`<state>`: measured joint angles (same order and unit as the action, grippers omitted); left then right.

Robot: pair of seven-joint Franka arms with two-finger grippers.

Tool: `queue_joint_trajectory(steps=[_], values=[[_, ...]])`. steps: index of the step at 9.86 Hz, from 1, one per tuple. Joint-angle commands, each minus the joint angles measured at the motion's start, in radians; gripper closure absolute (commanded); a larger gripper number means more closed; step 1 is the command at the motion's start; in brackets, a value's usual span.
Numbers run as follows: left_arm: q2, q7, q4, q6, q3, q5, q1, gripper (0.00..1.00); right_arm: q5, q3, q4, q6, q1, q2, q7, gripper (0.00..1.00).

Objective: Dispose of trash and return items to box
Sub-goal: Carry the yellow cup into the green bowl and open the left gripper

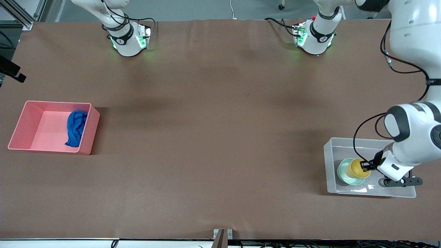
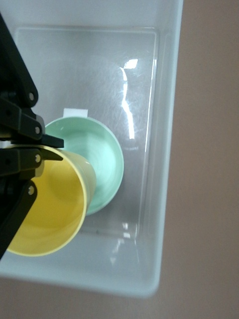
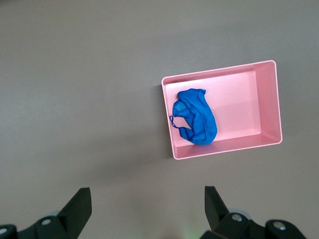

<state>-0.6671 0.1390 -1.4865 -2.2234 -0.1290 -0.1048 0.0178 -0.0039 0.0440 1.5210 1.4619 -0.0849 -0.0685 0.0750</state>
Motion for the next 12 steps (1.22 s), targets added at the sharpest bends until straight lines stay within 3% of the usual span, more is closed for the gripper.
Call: queue_joint_trajectory(steps=[1,3,4,5,7,8,10,12], values=[[-0.048,0.053,0.032,0.018,-0.018,-0.026,0.004,0.99,-0.010,-0.004,-0.009,-0.009,-0.007,0.001,-0.009,0.00],[-0.068,0.054,0.026,0.018,-0.018,-0.053,-0.009,0.95,-0.010,-0.004,-0.007,-0.009,-0.007,0.001,-0.009,0.00],[-0.080,0.062,0.026,0.016,-0.018,-0.081,-0.010,0.88,-0.010,-0.004,-0.009,-0.009,-0.007,0.001,-0.009,0.00],[-0.083,0.062,0.025,0.016,-0.018,-0.087,-0.010,0.69,-0.010,-0.004,-0.009,-0.009,-0.007,0.001,-0.009,0.00],[-0.071,0.060,0.017,0.016,-0.018,-0.084,-0.012,0.09,-0.010,-0.004,-0.009,-0.009,-0.007,0.001,-0.009,0.00],[-0.028,0.060,0.017,0.016,-0.018,-0.081,-0.004,0.00,-0.010,-0.004,-0.009,-0.009,-0.007,0.001,-0.009,0.00],[0.117,0.059,-0.024,0.018,-0.018,-0.067,0.001,0.00,-0.010,-0.004,-0.009,-0.009,-0.007,0.001,-0.009,0.00],[0.327,0.053,-0.169,0.018,-0.011,-0.044,0.008,0.00,-0.010,-0.004,-0.009,-0.009,-0.007,0.001,-0.009,0.00]])
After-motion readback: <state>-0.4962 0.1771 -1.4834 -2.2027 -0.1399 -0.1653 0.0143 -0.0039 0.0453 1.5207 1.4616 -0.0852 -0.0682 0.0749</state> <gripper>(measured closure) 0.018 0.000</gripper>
